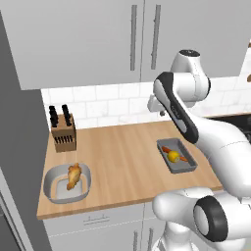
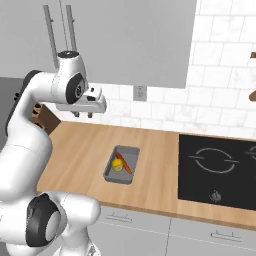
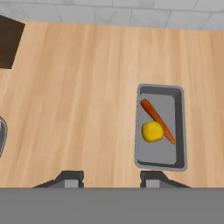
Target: Take the meat container that has the chicken drumstick and place it on the second highest rack of the freezer. Then take the vegetable container that has the carrot and lemon and place it on the highest rack of the freezer.
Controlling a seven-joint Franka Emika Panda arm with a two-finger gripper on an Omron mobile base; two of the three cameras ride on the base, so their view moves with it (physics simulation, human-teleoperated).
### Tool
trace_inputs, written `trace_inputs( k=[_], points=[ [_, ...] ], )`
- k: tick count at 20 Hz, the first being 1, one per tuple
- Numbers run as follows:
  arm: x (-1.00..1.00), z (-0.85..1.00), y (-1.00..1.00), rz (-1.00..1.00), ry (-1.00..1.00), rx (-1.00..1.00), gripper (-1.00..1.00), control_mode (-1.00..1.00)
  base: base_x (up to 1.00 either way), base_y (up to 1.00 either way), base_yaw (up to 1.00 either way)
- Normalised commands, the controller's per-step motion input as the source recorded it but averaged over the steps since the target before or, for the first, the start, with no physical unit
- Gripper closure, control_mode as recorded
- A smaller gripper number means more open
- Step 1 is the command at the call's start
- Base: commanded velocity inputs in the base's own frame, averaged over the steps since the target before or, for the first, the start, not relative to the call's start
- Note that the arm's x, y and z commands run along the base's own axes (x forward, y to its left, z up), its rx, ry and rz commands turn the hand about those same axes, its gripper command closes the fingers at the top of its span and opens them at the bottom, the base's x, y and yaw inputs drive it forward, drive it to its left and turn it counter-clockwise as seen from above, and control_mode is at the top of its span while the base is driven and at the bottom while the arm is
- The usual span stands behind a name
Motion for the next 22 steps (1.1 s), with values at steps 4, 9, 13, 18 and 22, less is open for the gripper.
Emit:
trace_inputs(
  k=[4,9,13,18,22],
  points=[
    [-0.51,-0.10,0.14,0.02,0.00,-0.01,-1.00,-1.00,0.00,0.00,0.00],
    [-1.00,-0.24,0.88,0.25,0.00,-0.15,-1.00,-1.00,0.00,0.00,0.00],
    [-0.74,-0.23,1.00,0.48,0.00,-0.12,-1.00,-1.00,0.00,0.00,0.00],
    [-0.39,-0.32,0.92,0.55,0.00,-0.09,-1.00,-1.00,0.00,0.00,0.00],
    [-0.14,-0.37,0.96,0.49,0.02,-0.04,-1.00,-1.00,0.00,0.00,0.00]
  ],
)
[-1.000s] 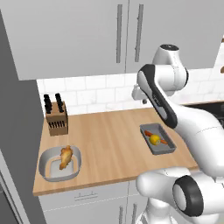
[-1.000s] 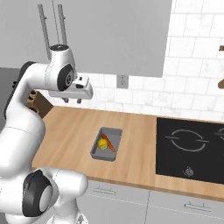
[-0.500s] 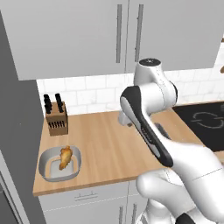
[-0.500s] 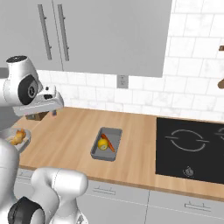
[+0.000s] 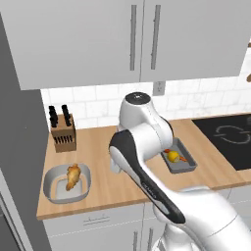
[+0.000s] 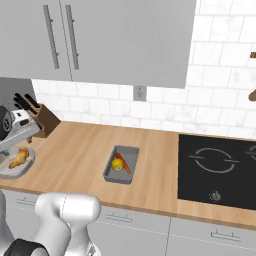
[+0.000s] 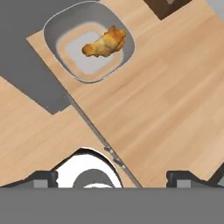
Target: Take the meat container that has the chicken drumstick and place it on the second highest rack of the freezer. Then take the vegetable container that has the carrot and lemon and place it on the highest rack of the freezer.
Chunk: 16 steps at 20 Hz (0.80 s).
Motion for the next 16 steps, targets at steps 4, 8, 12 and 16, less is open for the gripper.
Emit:
trace_inputs(
  k=[4,8,12,16],
  points=[
    [0.04,-0.34,0.95,0.45,0.08,-0.02,-1.00,-1.00,0.00,0.00,0.00],
    [0.32,-0.26,0.75,0.36,0.17,0.00,-1.00,-1.00,0.00,0.00,0.00],
    [0.33,-0.41,0.71,0.22,0.14,-0.06,-1.00,-1.00,0.00,0.00,0.00],
    [0.05,-0.77,0.75,0.08,0.06,-0.20,-1.00,-1.00,0.00,0.00,0.00]
  ],
)
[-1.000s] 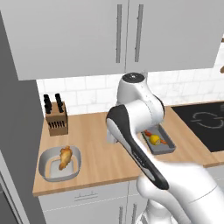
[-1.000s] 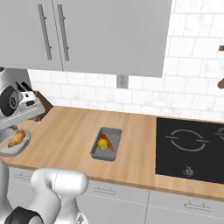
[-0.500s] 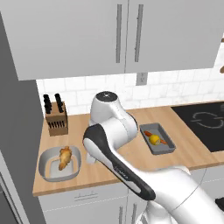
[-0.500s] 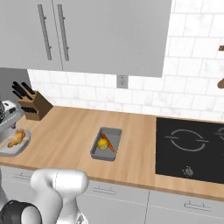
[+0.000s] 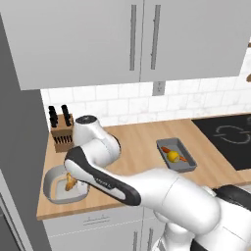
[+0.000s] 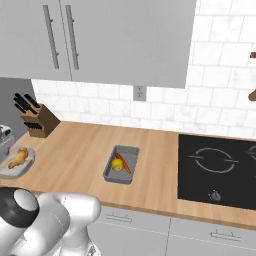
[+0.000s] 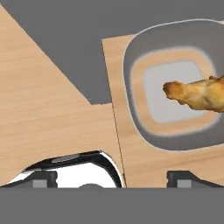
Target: Take the meat container that has the chicken drumstick and place it on the second highest rack of the freezer. Then take the vegetable container that has the carrot and lemon and place it on the highest rack of the freezer.
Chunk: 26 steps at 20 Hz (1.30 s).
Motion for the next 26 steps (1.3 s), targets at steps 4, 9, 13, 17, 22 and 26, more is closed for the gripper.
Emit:
trace_inputs(
  k=[4,9,13,17,22,26],
  points=[
    [0.18,-0.59,0.62,0.01,0.02,-0.19,-1.00,-1.00,0.00,0.00,0.00],
    [0.18,-0.41,0.30,0.00,0.00,-0.08,-1.00,-1.00,0.00,0.00,0.00],
    [0.12,-0.43,0.06,0.00,0.00,-0.06,-1.00,-1.00,0.00,0.00,0.00],
    [0.08,-0.47,0.01,0.00,0.00,-0.06,-1.00,-1.00,0.00,0.00,0.00],
    [0.01,-0.40,0.00,0.00,0.00,-0.04,-1.00,-1.00,0.00,0.00,0.00],
    [0.03,-0.34,0.00,0.00,-0.01,-0.03,-1.00,-1.00,0.00,0.00,0.00]
  ],
)
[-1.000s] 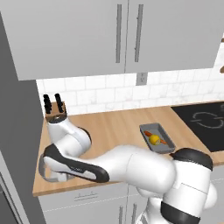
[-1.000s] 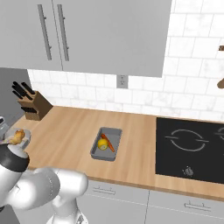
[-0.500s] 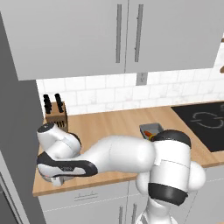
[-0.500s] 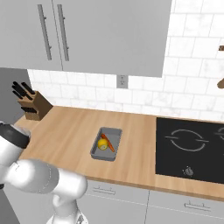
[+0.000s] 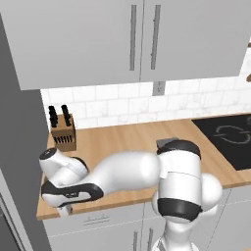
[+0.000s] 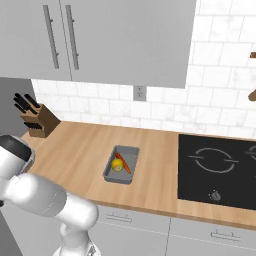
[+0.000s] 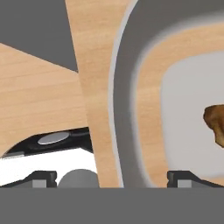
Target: Take the meat container that has the chicken drumstick and place it on the second highest rack of the freezer. Then take the vegetable container that has the carrot and lemon and place it on the highest rack of the freezer.
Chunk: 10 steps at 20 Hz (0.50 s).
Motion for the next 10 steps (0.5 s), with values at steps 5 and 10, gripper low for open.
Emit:
trace_inputs(
  k=[5,10],
  points=[
    [0.08,-0.22,0.00,0.00,0.00,-0.01,-1.00,-1.00,0.00,0.00,0.00],
    [0.11,-0.08,0.00,0.00,0.00,0.00,-1.00,-1.00,0.00,0.00,0.00]
  ],
)
